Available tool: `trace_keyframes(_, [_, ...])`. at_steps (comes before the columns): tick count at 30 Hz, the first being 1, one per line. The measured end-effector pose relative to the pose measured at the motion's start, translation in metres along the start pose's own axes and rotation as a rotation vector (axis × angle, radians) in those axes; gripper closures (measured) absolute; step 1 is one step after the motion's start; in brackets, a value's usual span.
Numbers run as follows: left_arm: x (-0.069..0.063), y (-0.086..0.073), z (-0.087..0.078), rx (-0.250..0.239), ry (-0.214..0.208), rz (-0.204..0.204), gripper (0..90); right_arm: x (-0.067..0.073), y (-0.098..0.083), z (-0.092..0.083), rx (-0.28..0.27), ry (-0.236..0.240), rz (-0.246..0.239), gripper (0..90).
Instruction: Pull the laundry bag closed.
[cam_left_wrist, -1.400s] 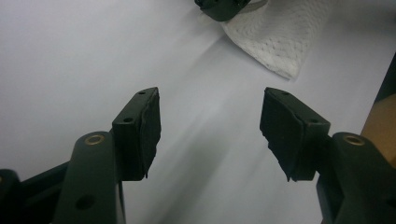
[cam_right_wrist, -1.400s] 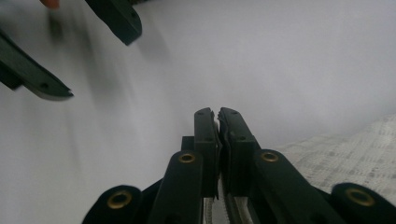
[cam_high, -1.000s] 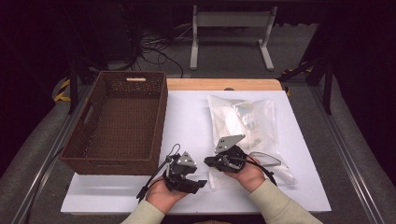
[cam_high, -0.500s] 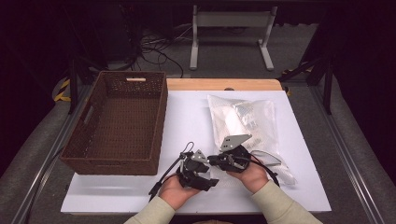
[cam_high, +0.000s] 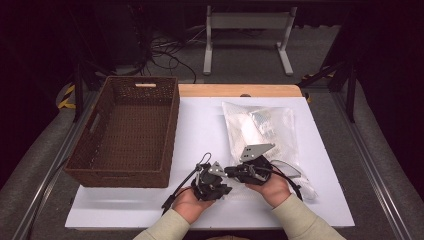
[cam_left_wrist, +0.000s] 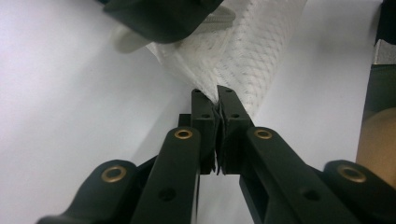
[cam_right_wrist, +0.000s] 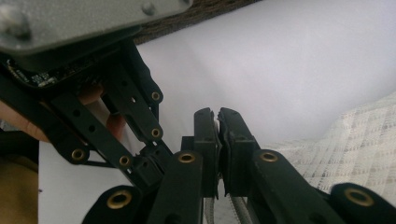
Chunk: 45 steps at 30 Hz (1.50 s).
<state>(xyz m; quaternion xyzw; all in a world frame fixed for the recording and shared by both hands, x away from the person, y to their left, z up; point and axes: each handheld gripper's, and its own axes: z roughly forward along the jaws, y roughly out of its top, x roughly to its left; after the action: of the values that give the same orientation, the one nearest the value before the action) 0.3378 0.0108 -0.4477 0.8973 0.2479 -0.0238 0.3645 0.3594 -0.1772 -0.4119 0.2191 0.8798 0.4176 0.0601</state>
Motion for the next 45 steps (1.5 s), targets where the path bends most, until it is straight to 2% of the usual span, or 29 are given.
trace_keyframes(7, [0.000, -0.002, -0.004, 0.000, 0.008, 0.009, 88.1, -0.001, -0.004, -0.011, -0.016, 0.019, -0.002, 85.1])
trace_keyframes(8, [-0.001, -0.002, -0.004, 0.008, 0.009, 0.013, 88.1, -0.001, -0.007, -0.016, -0.018, 0.023, -0.008, 89.4])
trace_keyframes(11, [-0.003, -0.002, -0.004, 0.009, 0.015, 0.019, 88.1, -0.003, -0.011, -0.023, -0.020, 0.039, -0.002, 89.5])
trace_keyframes(16, [-0.005, -0.002, -0.003, 0.014, 0.014, 0.026, 88.1, -0.006, -0.014, -0.028, -0.021, 0.032, 0.005, 89.2])
trace_keyframes(19, [-0.007, -0.002, -0.002, 0.011, 0.016, 0.029, 88.1, -0.006, -0.011, -0.028, -0.026, 0.037, 0.002, 85.6])
trace_keyframes(21, [-0.007, -0.002, -0.002, 0.011, 0.018, 0.030, 88.0, -0.003, -0.006, -0.019, -0.019, 0.038, -0.009, 78.8])
trace_keyframes(22, [-0.007, -0.002, -0.002, 0.011, 0.018, 0.030, 88.1, -0.003, -0.006, -0.019, -0.019, 0.038, -0.009, 78.8])
trace_keyframes(23, [-0.008, -0.003, -0.002, 0.014, 0.020, 0.029, 88.0, -0.002, -0.002, -0.011, 0.000, 0.043, -0.018, 73.5])
trace_keyframes(28, [-0.009, -0.006, -0.002, 0.007, 0.027, 0.019, 88.0, 0.003, 0.006, 0.010, 0.062, 0.059, -0.039, 65.3])
trace_keyframes(35, [-0.011, -0.009, -0.003, 0.006, 0.033, 0.011, 87.9, 0.003, 0.010, 0.028, 0.129, 0.032, -0.043, 61.1])
trace_keyframes(38, [-0.012, -0.010, -0.004, 0.012, 0.040, 0.012, 87.9, 0.002, 0.011, 0.034, 0.167, 0.024, -0.079, 61.0])
trace_keyframes(40, [-0.012, -0.010, -0.003, 0.006, 0.039, 0.015, 88.0, 0.004, 0.011, 0.037, 0.184, 0.021, -0.072, 61.9])
trace_keyframes(45, [-0.013, -0.010, -0.004, 0.012, 0.034, 0.018, 88.0, 0.006, 0.011, 0.039, 0.224, 0.006, -0.085, 77.9])
